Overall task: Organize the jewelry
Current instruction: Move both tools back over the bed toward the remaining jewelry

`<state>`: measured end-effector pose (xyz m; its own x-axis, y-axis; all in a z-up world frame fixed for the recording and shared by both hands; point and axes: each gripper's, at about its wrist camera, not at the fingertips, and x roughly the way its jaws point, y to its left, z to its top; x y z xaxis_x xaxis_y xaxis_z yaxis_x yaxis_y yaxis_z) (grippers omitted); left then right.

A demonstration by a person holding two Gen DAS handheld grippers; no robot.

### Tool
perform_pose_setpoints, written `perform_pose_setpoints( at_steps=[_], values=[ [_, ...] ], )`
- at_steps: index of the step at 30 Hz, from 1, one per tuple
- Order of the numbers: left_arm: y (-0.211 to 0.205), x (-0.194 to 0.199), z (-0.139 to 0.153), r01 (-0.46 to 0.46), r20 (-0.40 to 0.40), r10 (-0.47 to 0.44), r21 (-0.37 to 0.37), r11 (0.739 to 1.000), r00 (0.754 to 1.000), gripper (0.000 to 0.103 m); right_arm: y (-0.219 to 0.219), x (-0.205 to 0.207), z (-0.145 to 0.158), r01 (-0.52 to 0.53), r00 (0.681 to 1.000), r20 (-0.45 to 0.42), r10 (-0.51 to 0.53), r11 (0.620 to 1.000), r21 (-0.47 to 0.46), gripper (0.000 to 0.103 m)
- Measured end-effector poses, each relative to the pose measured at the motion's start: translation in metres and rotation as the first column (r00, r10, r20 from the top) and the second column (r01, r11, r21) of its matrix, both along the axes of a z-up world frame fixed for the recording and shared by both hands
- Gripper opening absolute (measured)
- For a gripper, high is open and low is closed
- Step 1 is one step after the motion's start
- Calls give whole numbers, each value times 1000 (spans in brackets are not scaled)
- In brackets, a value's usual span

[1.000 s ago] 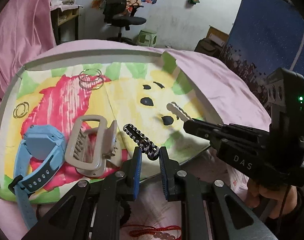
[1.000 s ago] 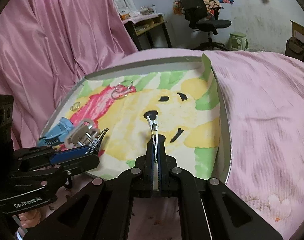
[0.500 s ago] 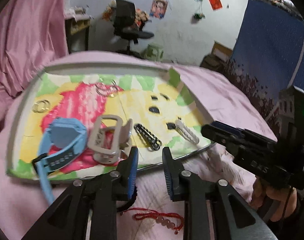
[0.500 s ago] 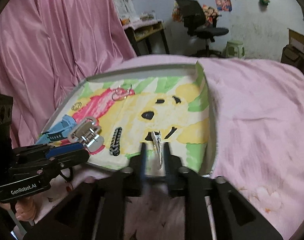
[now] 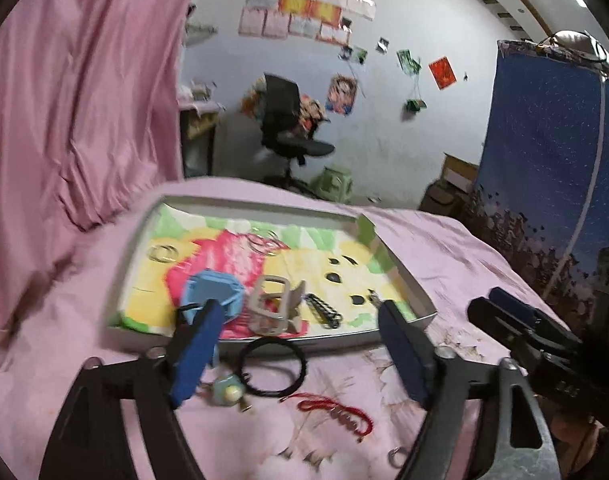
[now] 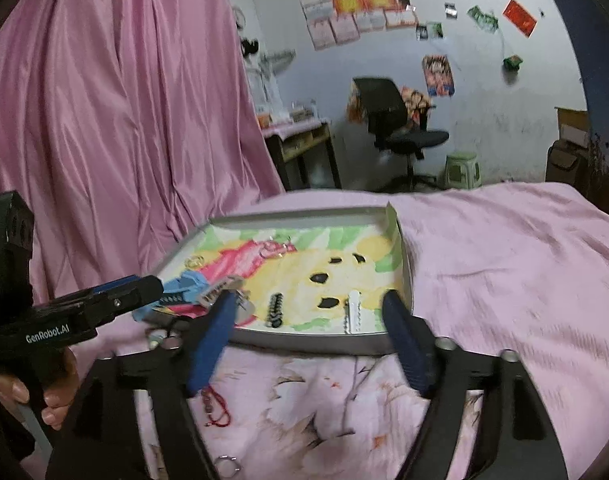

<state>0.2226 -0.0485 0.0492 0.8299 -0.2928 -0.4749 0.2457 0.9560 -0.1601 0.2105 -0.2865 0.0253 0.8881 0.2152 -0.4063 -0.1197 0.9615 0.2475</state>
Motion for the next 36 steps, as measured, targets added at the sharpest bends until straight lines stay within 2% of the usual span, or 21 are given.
perform_pose_setpoints(
  at_steps=[6, 14, 21, 30, 36],
  values=[
    [12, -29, -2, -56, 70, 54, 18, 998, 996, 96, 9, -29, 3, 17, 998, 68, -15, 1000, -16, 90],
    [24, -53, -9, -58, 96, 50, 83, 995, 994, 99, 20, -56, -1, 14, 997, 71, -9, 998, -63, 90],
    [35, -63, -25, -27, 63, 17, 146, 989, 998, 99, 27, -69, -14, -45, 999, 11, 47, 992, -115, 90],
    [42, -59, -38, 0, -15, 3, 167, 986, 1000, 99, 46, -73, -25, -141, 989, -57, 133, 974, -176, 90],
    [46, -44, -46, 11, -94, 2, 138, 990, 996, 99, 45, -69, -33, -156, 984, -105, 141, 975, -157, 90]
  ],
)
